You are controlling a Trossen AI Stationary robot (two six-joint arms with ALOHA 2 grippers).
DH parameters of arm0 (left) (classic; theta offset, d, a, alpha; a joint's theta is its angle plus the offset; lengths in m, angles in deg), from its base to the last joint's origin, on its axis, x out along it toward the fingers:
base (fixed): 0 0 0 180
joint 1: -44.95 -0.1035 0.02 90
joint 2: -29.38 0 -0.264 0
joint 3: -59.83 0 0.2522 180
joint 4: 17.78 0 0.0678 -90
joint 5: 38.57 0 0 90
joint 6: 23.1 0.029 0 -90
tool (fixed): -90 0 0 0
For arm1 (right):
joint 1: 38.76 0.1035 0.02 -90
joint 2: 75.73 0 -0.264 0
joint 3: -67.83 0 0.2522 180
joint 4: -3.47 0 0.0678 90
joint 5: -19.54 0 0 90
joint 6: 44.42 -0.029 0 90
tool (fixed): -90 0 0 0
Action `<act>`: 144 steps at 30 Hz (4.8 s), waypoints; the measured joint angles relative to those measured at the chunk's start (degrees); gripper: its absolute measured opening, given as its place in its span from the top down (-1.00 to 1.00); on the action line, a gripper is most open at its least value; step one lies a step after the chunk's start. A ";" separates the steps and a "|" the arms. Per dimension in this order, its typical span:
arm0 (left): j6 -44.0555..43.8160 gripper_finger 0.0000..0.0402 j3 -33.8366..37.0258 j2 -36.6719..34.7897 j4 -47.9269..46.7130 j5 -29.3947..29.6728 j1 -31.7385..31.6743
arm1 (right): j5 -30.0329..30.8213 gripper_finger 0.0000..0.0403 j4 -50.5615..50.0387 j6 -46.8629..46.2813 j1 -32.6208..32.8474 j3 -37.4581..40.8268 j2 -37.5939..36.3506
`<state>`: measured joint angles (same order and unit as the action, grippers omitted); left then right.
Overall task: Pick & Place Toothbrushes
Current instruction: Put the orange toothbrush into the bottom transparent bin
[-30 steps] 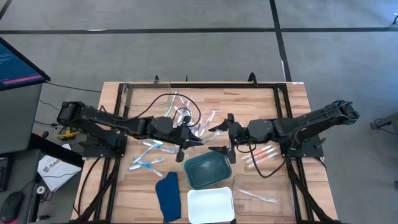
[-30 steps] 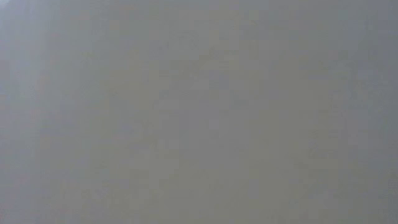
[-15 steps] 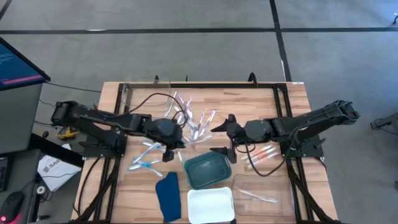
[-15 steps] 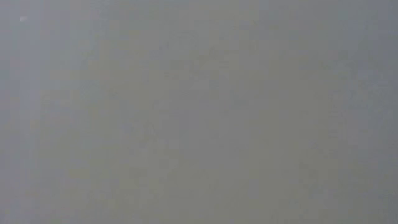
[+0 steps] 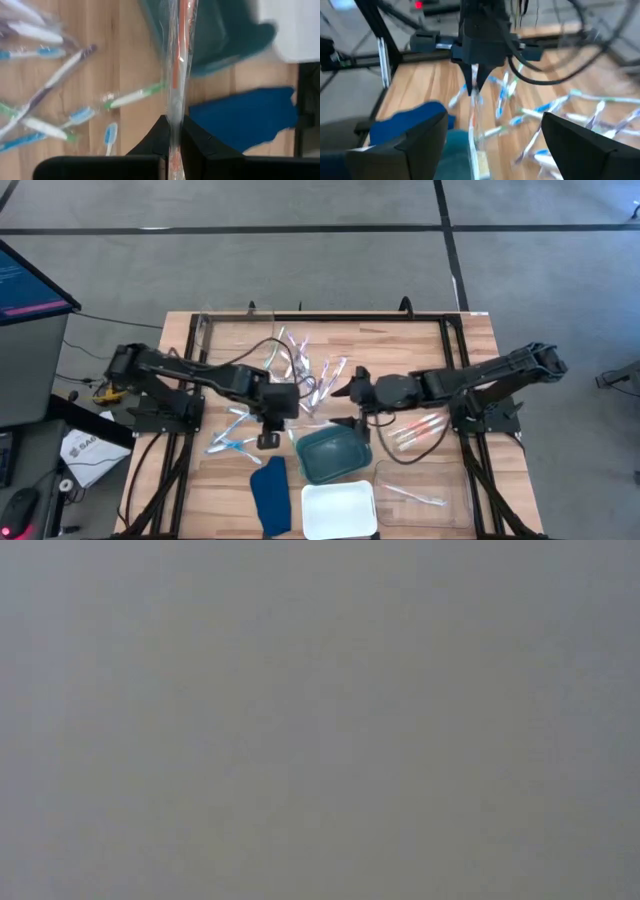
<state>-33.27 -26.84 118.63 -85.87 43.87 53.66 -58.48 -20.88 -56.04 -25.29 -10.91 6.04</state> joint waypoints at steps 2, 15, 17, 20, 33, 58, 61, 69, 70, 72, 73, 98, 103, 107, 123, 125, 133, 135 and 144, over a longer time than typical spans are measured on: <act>0.70 0.94 -1.72 1.95 -1.10 0.06 0.00 | -0.12 -0.55 -4.04 0.02 -0.16 -2.83 2.45; 0.80 0.94 -4.13 0.94 -0.60 3.77 -0.22 | -0.14 -0.55 -16.21 2.56 -0.44 -16.34 15.30; 0.84 0.94 -4.00 1.02 -1.13 4.04 -0.22 | -0.12 -0.55 -17.49 2.56 -0.46 -17.66 16.52; 0.92 0.94 -4.04 1.00 -0.52 4.11 -0.11 | -0.12 -0.55 -17.66 3.00 -0.48 -18.83 18.02; 1.30 0.94 -3.98 1.00 0.04 4.57 -0.11 | 0.02 -0.55 -25.94 1.67 -1.27 -22.91 21.89; 1.32 0.94 -3.98 1.00 0.66 4.55 -0.11 | 0.01 0.17 -25.03 2.58 -1.13 -23.73 21.87; 1.32 0.94 -3.95 1.00 0.66 4.56 -0.11 | 0.00 0.32 -25.23 2.58 -1.13 -23.73 21.87; 1.28 0.94 -3.95 1.00 0.70 4.72 -0.11 | -0.34 0.70 -25.77 3.21 -1.07 -23.73 21.87; 1.26 0.94 -3.95 1.00 0.71 4.77 -0.11 | -0.36 0.74 -25.81 3.21 -1.07 -23.73 21.87; 1.26 0.93 -3.95 1.00 0.80 4.78 -0.13 | -0.36 0.82 -25.93 3.21 -1.07 -23.73 21.87; 1.20 0.91 -3.95 1.00 0.86 4.77 -0.13 | -0.36 0.86 -26.13 3.21 -1.07 -23.73 21.87; 5.74 0.50 -3.58 -13.61 12.03 5.93 1.59 | -0.08 0.92 -29.46 3.06 -1.20 -23.66 21.82; 9.23 0.49 4.46 -18.12 27.49 6.10 4.67 | -0.10 0.94 -29.91 3.15 -1.20 -23.66 21.82; 13.95 0.49 16.37 -21.58 48.83 5.97 7.13 | -0.10 0.88 -30.05 3.02 -0.87 -23.66 21.82; 20.45 0.49 40.26 -26.10 104.80 13.90 6.26 | 0.19 0.87 -22.30 3.71 -0.13 -23.66 21.82; 20.57 0.49 40.26 -26.42 104.73 14.10 6.07 | 0.20 0.89 -21.98 2.77 0.06 -23.66 21.82; 20.05 0.49 40.26 -27.09 97.89 14.03 5.86 | 0.08 0.92 -22.38 -2.58 0.44 -23.66 21.82; 19.01 0.49 40.28 -27.08 96.95 14.03 5.84 | 0.10 0.89 -22.45 -3.49 0.73 -23.66 21.82; 16.83 0.49 40.28 -26.91 94.05 13.97 5.62 | 1.17 0.95 -26.89 -8.75 3.93 -23.64 21.29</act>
<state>-16.44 13.45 91.73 8.18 57.84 59.28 -57.31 -47.77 -64.79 -21.36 -34.55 27.33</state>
